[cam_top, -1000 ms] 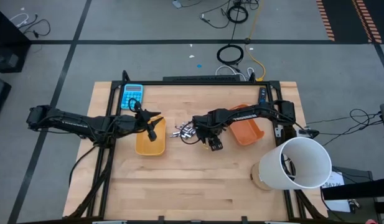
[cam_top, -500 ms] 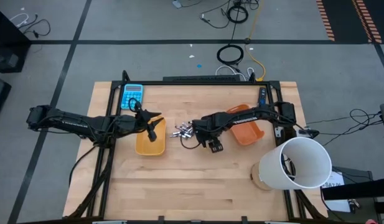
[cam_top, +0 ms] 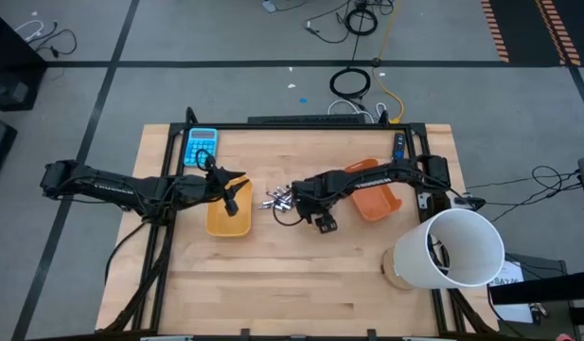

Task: Sort batteries
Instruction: Put the black battery into the orange bin

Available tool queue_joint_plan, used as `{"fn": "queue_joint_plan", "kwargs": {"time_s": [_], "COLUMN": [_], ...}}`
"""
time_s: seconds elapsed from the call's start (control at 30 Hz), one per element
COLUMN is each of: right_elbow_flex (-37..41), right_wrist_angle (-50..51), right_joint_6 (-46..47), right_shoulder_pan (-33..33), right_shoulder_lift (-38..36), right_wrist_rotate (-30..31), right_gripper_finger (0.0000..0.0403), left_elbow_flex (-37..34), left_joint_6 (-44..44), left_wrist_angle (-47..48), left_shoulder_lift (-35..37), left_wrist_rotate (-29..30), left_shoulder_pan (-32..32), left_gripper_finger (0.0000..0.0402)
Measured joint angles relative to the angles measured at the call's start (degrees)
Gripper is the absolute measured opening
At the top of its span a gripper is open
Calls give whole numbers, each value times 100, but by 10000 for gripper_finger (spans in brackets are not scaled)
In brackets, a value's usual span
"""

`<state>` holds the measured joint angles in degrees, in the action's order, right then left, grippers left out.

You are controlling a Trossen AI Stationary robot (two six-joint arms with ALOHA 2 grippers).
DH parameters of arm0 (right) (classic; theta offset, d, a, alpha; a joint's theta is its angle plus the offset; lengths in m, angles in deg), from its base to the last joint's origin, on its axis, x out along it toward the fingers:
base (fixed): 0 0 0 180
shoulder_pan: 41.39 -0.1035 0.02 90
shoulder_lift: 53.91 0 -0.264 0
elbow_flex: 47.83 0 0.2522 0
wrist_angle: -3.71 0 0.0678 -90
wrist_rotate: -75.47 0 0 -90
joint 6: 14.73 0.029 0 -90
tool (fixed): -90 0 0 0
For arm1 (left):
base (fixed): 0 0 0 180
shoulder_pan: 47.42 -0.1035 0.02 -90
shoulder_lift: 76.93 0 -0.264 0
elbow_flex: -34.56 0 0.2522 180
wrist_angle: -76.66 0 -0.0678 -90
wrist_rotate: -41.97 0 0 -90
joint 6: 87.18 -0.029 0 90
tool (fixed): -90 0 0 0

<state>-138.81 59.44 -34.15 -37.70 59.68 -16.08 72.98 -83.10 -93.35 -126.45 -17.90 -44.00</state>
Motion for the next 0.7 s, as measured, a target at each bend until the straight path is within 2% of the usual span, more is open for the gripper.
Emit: {"fn": "queue_joint_plan", "kwargs": {"time_s": [0.7], "right_elbow_flex": [105], "right_wrist_angle": [-51], "right_joint_6": [-122], "right_shoulder_pan": [73], "right_shoulder_lift": [0], "right_wrist_rotate": [-4], "right_gripper_finger": [293], "left_elbow_flex": [0], "left_joint_6": [0], "left_wrist_angle": [37], "left_shoulder_lift": [0], "left_wrist_rotate": [-33], "left_shoulder_pan": [0], "left_gripper_finger": [121]}}
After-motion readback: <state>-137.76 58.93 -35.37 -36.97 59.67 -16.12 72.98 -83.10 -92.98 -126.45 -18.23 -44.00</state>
